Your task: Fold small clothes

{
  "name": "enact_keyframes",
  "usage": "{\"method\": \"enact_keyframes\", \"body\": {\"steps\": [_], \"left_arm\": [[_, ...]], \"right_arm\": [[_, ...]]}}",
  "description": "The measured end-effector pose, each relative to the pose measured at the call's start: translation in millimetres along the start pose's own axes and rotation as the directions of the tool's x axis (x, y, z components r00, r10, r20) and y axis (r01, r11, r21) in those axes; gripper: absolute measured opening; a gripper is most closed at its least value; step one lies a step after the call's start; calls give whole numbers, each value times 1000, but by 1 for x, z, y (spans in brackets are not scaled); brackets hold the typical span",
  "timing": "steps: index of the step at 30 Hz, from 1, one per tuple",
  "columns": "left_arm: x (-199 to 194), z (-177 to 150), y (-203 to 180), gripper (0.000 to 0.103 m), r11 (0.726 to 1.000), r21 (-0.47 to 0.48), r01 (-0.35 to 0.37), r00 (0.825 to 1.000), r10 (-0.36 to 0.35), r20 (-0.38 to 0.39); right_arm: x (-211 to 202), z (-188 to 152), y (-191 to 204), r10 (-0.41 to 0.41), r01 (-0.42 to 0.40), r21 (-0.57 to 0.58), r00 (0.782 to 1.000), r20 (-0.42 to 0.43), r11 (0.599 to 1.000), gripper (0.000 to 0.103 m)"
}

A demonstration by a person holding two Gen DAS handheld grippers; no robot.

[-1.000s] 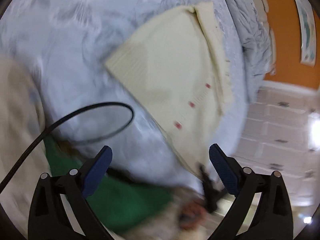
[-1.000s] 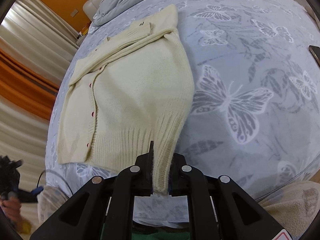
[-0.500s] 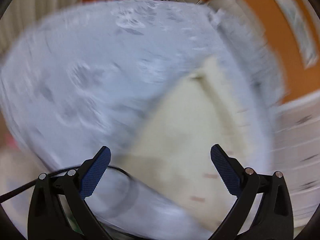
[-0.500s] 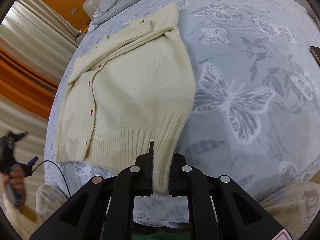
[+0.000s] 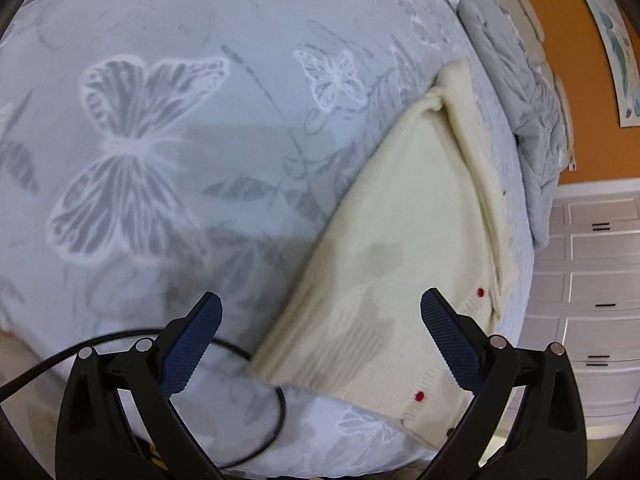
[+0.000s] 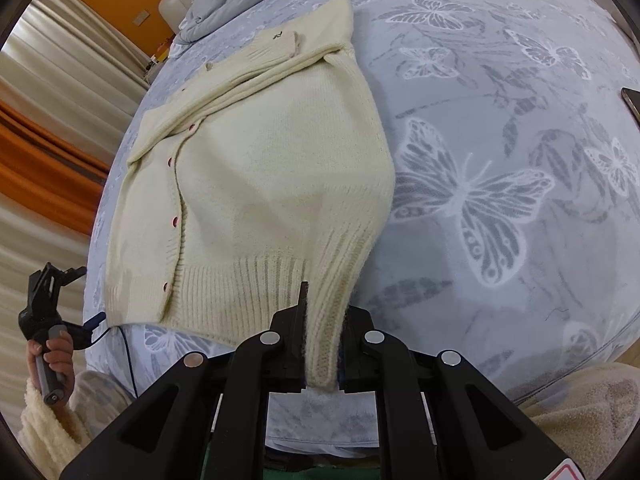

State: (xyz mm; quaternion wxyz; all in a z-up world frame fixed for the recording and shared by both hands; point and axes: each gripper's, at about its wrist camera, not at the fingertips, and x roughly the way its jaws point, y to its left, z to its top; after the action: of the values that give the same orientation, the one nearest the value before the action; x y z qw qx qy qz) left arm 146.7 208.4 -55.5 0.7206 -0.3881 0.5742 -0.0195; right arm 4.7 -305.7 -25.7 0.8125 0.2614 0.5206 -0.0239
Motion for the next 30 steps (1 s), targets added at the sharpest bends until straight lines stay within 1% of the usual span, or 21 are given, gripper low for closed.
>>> {"method": "enact_keyframes", "body": {"steps": [1, 3, 4, 5, 8, 10, 13, 15, 16, 17, 18, 20, 22, 23, 24, 25, 26, 27, 28, 30], "left_arm": [[5, 1, 1, 97, 1000, 6, 7, 1000, -7, -21], [12, 1, 3, 97, 998, 21, 60, 994, -57, -91], [17, 1, 2, 97, 997, 34, 68, 991, -63, -118], [21, 2, 1, 97, 996, 67, 67, 988, -57, -141], [24, 2, -6, 97, 986, 156, 55, 983, -26, -181], [28, 2, -11, 97, 981, 190, 51, 979, -12, -202], [32, -1, -18, 97, 975, 215, 63, 976, -15, -218], [38, -2, -27, 97, 972, 204, 113, 967, -61, -247], [42, -5, -30, 93, 969, 179, 172, 952, -116, -283], [45, -7, -32, 93, 967, 161, 198, 941, -141, -307], [50, -10, -33, 93, 969, 149, 197, 938, -142, -317], [58, -15, -36, 91, 973, 163, 163, 941, -104, -322], [61, -18, -40, 90, 974, 179, 136, 949, -76, -307], [60, -20, -42, 81, 975, 182, 128, 951, -68, -301], [60, -21, -44, 70, 975, 185, 123, 951, -63, -301], [60, -23, -45, 32, 975, 186, 121, 948, -58, -313], [61, -23, -43, 7, 978, 174, 110, 944, -48, -326], [61, -25, -41, 7, 982, 156, 104, 945, -48, -324], [55, -23, -37, 7, 984, 144, 108, 951, -59, -304], [38, -30, -42, 6, 978, 170, 121, 963, -75, -258]], "right_arm": [[1, 0, 1, -3, 3, -1, 1000, -2, 1000, 9], [3, 0, 2, -8, 8, -7, 1000, -8, 1000, 9], [4, 0, 3, -8, 8, -9, 1000, -10, 1000, 9], [5, 0, 3, -8, 8, -10, 1000, -12, 1000, 10], [9, 1, 3, -6, 6, -5, 1000, -20, 1000, 10], [12, 2, 5, -7, 6, -7, 1000, -27, 1000, 10], [13, 2, 6, -6, 5, -16, 999, -32, 1000, 10], [15, 2, 7, -10, 9, -18, 999, -39, 1000, 11], [16, 2, 6, -10, 10, -17, 999, -41, 1000, 11], [15, 2, 5, -9, 9, -16, 999, -42, 1000, 11], [15, 3, 5, -9, 8, -14, 999, -42, 1000, 11], [16, 3, 2, -8, 8, -3, 999, -47, 1000, 15], [18, 4, 0, -7, 8, 9, 998, -55, 1000, 16], [20, 4, 0, 0, 1, 14, 998, -62, 1000, 16], [22, 5, -1, 6, -5, 21, 998, -69, 1000, 16], [26, 6, -2, 13, -11, 29, 997, -77, 1000, 15], [28, 7, -2, 26, -24, 36, 997, -79, 999, 11], [28, 8, -1, 42, -40, 39, 997, -69, 998, 10], [22, 9, 2, 54, -53, 25, 998, -40, 998, 9], [7, 8, 9, 72, -72, -10, 997, 4, 997, 8]]}}
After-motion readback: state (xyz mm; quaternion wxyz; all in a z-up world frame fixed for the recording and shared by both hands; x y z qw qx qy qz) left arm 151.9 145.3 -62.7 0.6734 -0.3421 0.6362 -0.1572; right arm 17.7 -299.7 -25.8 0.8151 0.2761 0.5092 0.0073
